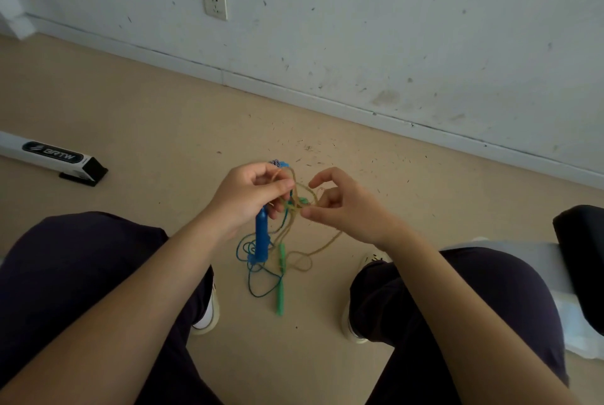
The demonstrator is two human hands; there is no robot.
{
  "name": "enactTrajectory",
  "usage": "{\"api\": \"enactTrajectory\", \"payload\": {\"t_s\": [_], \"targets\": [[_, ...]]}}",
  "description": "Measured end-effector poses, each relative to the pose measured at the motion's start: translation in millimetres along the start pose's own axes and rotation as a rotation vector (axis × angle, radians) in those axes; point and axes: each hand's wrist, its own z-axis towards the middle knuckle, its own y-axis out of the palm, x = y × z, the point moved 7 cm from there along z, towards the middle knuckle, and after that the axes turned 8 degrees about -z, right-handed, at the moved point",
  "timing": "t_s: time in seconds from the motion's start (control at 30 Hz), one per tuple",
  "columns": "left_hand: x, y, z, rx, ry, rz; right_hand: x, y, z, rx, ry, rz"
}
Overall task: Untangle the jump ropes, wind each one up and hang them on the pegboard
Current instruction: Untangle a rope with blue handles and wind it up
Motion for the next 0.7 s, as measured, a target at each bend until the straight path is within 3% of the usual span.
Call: {"api": "enactTrajectory", "payload": {"t_s": [0.13,0.2,0.33,0.5,0.7], "targets": [[-1,-26,6,0.229,0.034,0.035,6,-25,1,0.139,-0.005,-0.033],[0,-31,7,0.263,0.034,0.014,9,-35,-1,0.175,0.006,-0.006],[2,-21,5,0.142,0.011,0.003,7,-39,-5,0.171,-0.014,0.022],[5,-5,1,-0.019,-0.041,-0.13,1,-17,-4,0.044,-0.032,0.081],[4,-1,1,-0.118,-0.054,-0.103,0,-18,-2,0.073,-0.029,0.011]]}}
